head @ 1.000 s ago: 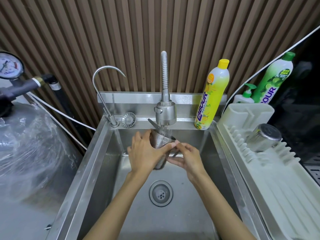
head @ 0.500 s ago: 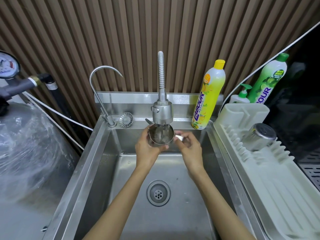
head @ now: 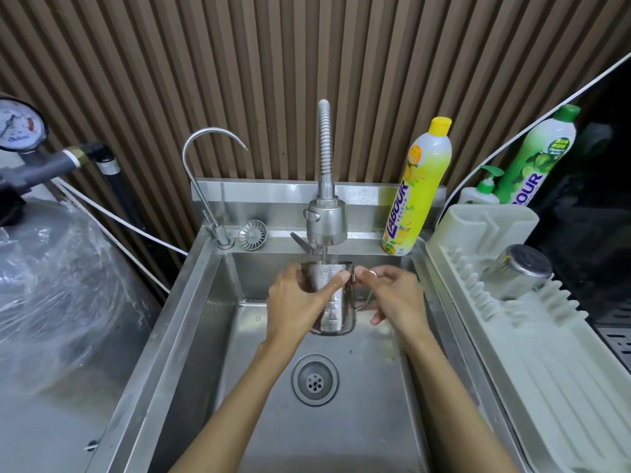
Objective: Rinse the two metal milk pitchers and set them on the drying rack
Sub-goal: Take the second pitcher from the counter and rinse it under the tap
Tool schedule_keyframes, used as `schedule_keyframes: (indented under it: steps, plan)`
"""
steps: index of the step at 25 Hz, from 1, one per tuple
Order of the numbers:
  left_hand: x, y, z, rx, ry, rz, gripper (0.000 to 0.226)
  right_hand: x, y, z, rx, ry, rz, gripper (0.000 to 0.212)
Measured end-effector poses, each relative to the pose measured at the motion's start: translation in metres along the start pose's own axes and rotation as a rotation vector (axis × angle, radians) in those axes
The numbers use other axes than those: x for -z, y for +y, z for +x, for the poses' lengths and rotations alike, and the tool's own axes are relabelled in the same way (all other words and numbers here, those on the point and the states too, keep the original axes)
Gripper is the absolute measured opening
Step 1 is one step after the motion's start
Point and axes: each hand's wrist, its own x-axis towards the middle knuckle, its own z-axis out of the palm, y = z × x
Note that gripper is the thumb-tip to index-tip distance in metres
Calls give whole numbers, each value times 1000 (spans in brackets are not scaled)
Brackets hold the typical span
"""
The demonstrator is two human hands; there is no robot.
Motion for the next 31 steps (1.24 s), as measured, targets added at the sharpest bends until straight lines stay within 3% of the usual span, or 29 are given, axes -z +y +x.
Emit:
schedule_keyframes:
  steps: [4,5,7,9,11,13,15,18,21,24,26,28,31]
  plan:
    - [-15,-17,11,163,-403,-641,40,4,-33,-8,280,172,-528,19]
    - [-19,-18,13,150,-448,-747,36,0,-36,-11,340,204,-585,17]
    - [-20,-16,19,61,-380,-817,53,-8,-35,-11,392,203,-520,13]
    - [-14,-14,20,-59,-228,-759,71,-16,-20,-2,326,92,-191,2]
    - [-5,-14,20,-203,-84,-619,77,-25,3,5,186,-113,228,17]
    - [5,-14,16,-348,19,-348,77,-33,25,8,34,-280,532,16]
    - [10,-8,10,-359,75,-27,76,-34,35,6,-49,-357,636,10]
    - [5,0,3,-164,130,254,79,-24,27,5,-102,-303,525,18]
    - [-5,-4,3,-6,51,103,74,-8,8,10,-65,-108,156,24]
    - [-12,-11,10,85,-154,-221,58,1,-12,5,167,100,-326,21]
    - [-16,-13,17,59,-220,-361,57,-3,-20,-2,322,181,-494,16]
    - [-16,-12,20,11,-204,-520,69,-9,-18,-6,382,160,-372,10]
    - [-9,-8,24,-151,-47,-456,82,-21,0,1,189,-56,213,17]
